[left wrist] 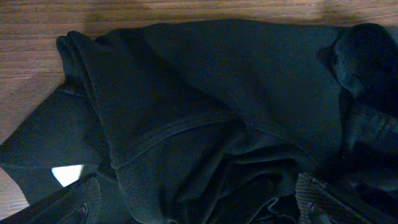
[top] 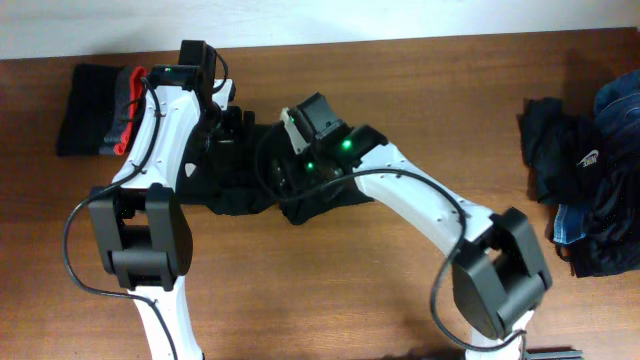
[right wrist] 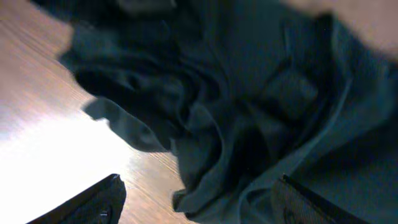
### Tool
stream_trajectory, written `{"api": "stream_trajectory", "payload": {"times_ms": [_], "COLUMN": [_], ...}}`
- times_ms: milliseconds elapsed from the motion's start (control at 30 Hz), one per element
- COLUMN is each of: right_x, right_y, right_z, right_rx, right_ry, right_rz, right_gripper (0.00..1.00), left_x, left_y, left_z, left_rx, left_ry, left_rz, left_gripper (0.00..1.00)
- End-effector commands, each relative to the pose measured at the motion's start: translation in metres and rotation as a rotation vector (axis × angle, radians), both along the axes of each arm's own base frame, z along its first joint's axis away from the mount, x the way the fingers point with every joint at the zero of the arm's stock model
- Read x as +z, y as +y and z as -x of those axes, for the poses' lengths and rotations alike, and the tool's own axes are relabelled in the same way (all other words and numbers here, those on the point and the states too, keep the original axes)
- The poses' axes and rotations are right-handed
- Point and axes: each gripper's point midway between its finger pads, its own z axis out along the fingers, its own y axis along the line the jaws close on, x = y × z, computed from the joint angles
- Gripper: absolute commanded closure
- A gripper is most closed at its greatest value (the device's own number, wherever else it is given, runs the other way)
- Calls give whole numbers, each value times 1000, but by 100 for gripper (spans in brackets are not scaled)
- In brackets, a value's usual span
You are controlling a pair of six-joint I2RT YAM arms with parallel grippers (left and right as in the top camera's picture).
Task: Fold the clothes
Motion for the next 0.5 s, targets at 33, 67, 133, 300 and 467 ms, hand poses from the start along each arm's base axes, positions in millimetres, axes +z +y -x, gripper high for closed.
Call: {"api": "stream_trajectory", "payload": {"times_ms": [33,67,133,300,467], "right_x": [14,9,2,-5,-5], "right_y": [-24,-30,-40,-66,-73], "right_z": [-11,-11,-11,-15,-22], "right_rx": [-95,-122,-156,-375,-452], "right_ry": [-61,-51,-40,-10,-21], "right_rz": [90,120,166,219,221], "right_gripper": [22,22,25,87,96], "left_x": [23,23,23,23,23], "left_y": [1,0,0,0,1], "left_z": [-6,-6,-6,-6,-6], "left_rx": [-10,-10,-10,-10,-9], "left_ry": [-59,-59,-59,-59,-59], "left_rz": [0,0,0,0,0], "left_gripper": [1,1,1,1,1]}}
